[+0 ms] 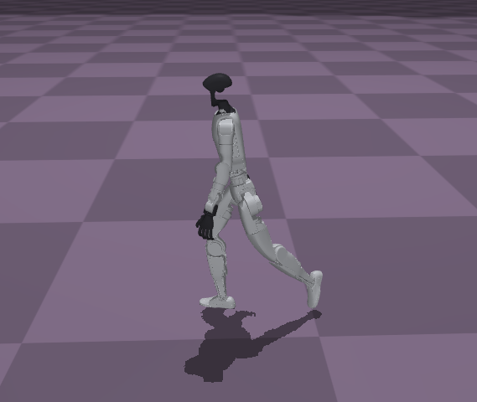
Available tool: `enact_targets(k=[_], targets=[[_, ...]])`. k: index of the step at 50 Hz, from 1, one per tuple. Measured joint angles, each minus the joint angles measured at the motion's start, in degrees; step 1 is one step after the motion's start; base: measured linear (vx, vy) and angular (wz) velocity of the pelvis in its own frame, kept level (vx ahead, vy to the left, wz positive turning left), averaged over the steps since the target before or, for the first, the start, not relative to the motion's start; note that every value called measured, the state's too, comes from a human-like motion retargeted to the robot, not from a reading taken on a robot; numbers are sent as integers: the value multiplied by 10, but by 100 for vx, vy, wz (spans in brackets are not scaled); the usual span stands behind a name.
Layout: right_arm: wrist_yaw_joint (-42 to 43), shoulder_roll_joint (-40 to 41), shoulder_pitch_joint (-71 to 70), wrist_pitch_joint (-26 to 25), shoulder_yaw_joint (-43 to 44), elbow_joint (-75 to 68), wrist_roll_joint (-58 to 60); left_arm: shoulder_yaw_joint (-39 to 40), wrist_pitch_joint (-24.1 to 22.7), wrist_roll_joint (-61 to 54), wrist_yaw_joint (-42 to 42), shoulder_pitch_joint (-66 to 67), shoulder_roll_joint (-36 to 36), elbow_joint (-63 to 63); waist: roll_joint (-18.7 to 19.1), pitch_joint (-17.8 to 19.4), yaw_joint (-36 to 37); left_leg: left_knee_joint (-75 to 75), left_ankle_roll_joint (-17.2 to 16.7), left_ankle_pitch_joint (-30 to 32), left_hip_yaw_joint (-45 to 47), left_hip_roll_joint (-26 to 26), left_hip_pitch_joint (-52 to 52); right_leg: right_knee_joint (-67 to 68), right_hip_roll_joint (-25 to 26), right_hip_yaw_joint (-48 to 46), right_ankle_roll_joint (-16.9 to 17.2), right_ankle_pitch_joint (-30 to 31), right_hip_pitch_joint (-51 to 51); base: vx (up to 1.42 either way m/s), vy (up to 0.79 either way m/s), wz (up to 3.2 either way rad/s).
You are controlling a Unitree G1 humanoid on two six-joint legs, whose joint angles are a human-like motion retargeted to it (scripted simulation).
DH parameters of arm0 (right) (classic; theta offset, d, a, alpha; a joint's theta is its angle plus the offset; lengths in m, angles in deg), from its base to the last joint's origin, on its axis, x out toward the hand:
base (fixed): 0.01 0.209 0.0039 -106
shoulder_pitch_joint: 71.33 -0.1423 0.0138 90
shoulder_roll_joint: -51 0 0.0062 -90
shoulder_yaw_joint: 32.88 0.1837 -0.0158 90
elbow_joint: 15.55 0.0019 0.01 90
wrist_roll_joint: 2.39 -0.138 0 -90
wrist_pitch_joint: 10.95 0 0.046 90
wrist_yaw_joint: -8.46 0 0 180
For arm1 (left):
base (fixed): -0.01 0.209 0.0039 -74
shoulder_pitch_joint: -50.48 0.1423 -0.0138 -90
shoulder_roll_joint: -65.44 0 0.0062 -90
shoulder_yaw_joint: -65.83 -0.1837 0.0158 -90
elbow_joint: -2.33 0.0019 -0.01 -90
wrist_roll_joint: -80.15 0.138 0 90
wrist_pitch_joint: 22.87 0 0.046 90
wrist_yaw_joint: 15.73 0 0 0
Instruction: Walk run
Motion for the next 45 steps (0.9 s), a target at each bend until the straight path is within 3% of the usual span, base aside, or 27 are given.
enact_targets(k=[2,5,8,10,15,18,20,23,25,27,28,30,33,35,38,41,43,45], targets=[[-32,4,-6,3,-28,11,-10,14,20,22,13,27,-7,43,-48,-2,18,113,55,-2,66,-7,-22,-9,-30,19,14,-32,57,127,-37,-29],[-38,9,-35,16,-59,19,-17,13,41,16,45,61,-13,109,-92,4,48,233,80,-115,139,35,-89,-39,-56,8,31,-53,135,133,-32,-6],[-11,16,-72,28,-85,38,-1,28,27,30,32,94,-16,166,-55,21,100,277,18,-166,78,73,-223,-154,34,-33,34,-31,251,100,-17,-62],[-10,13,-93,41,-110,64,7,31,30,52,8,119,-14,191,-37,28,132,236,-9,-194,46,68,-297,-212,80,-44,38,-17,310,107,-16,-77],[-42,-7,-144,48,-135,140,17,35,65,97,28,167,4,250,-20,42,230,17,5,-240,12,55,-437,-272,136,-30,73,-17,417,111,-9,-99],[-29,-17,-182,49,-112,156,15,59,96,106,23,181,7,257,-31,45,271,-88,1,-258,-70,25,-507,-274,129,-31,101,-16,452,99,0,-54],[-16,-15,-194,52,-102,155,9,77,117,100,5,189,10,257,-27,37,280,-98,5,-259,-73,23,-525,-262,134,-27,123,1,472,135,8,-18],[-21,-8,-167,55,-104,146,-8,94,133,85,3,197,7,257,-10,16,273,-34,33,-205,-15,54,-500,-221,151,-29,128,94,505,146,10,-5],[-34,1,-138,55,-105,134,1,109,134,80,9,188,-1,257,-4,14,289,27,31,-214,-127,54,-509,-152,143,-25,84,229,499,145,6,-76],[-32,10,-117,54,-120,115,15,108,122,63,14,165,-9,257,20,15,271,57,26,-279,-138,80,-459,-26,120,-85,48,329,473,97,4,-32],[-31,11,-108,51,-127,103,25,99,115,52,12,153,-8,257,39,14,262,53,25,-297,-119,105,-424,32,109,-134,11,349,466,119,12,-18],[-26,10,-94,44,-131,86,57,72,102,19,15,126,-8,244,59,20,248,34,14,-319,-75,136,-359,131,90,-165,-10,298,423,130,9,-17],[-8,13,-68,51,-108,78,114,30,88,-18,44,74,-10,213,45,34,201,-57,4,-307,-76,78,-268,233,60,-134,54,189,286,85,1,58],[-6,10,-43,53,-100,87,123,9,77,-25,54,40,-7,186,32,38,164,-111,5,-301,-46,47,-214,236,43,-131,74,137,209,114,0,94],[-39,0,-7,23,-95,115,108,-23,53,-31,39,-8,6,141,31,40,121,-156,3,-310,-56,13,-151,133,44,-129,69,78,121,108,-4,78],[-75,-1,7,-8,-72,133,85,-49,29,-41,14,-49,26,87,32,38,72,-179,-6,-333,-89,-11,-100,-35,53,-130,42,17,54,102,-14,89],[-90,2,2,-18,-60,135,56,-61,13,-51,3,-75,45,52,30,37,43,-188,-9,-348,-106,-22,-69,-144,71,-125,33,5,14,84,-21,87],[-99,4,-3,-16,-48,126,27,-71,-4,-59,5,-93,56,29,30,33,21,-186,-19,-353,-130,-25,-42,-201,85,-62,57,11,-25,126,-35,72]])
